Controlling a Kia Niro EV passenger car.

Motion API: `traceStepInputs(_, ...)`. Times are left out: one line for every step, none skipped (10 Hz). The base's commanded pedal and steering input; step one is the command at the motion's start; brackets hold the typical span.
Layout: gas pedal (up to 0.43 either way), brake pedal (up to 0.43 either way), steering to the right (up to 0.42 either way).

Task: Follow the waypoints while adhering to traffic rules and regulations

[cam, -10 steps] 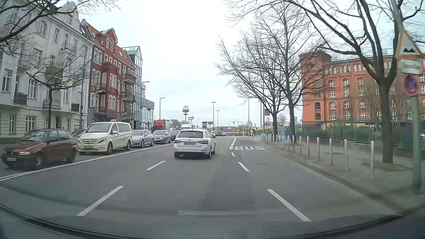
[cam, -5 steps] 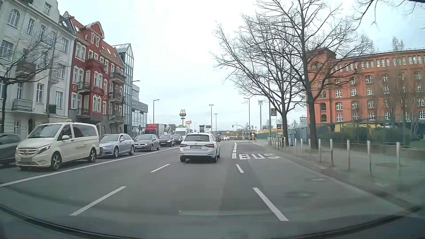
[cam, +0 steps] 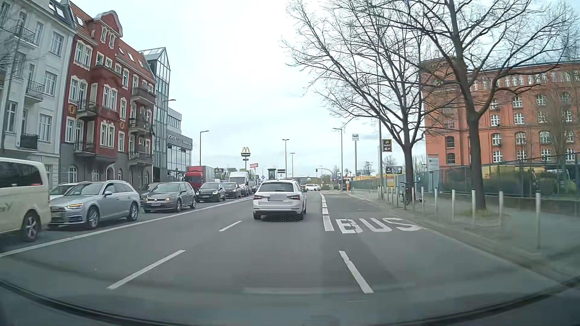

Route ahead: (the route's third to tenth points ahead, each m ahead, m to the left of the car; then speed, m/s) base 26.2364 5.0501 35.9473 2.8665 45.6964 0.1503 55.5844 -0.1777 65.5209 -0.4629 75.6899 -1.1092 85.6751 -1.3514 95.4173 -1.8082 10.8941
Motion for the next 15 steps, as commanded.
traceStepInputs(0.020,0.000,0.008)
traceStepInputs(0.020,0.000,0.009)
traceStepInputs(0.020,0.000,0.011)
traceStepInputs(0.020,0.000,0.013)
traceStepInputs(0.020,0.000,0.013)
traceStepInputs(0.020,0.000,0.013)
traceStepInputs(0.020,0.000,0.013)
traceStepInputs(0.020,0.000,0.013)
traceStepInputs(0.020,0.000,0.013)
traceStepInputs(0.020,0.000,0.013)
traceStepInputs(0.020,0.000,0.013)
traceStepInputs(0.020,0.000,0.012)
traceStepInputs(0.020,0.000,0.013)
traceStepInputs(0.020,0.000,0.012)
traceStepInputs(0.020,0.000,0.010)
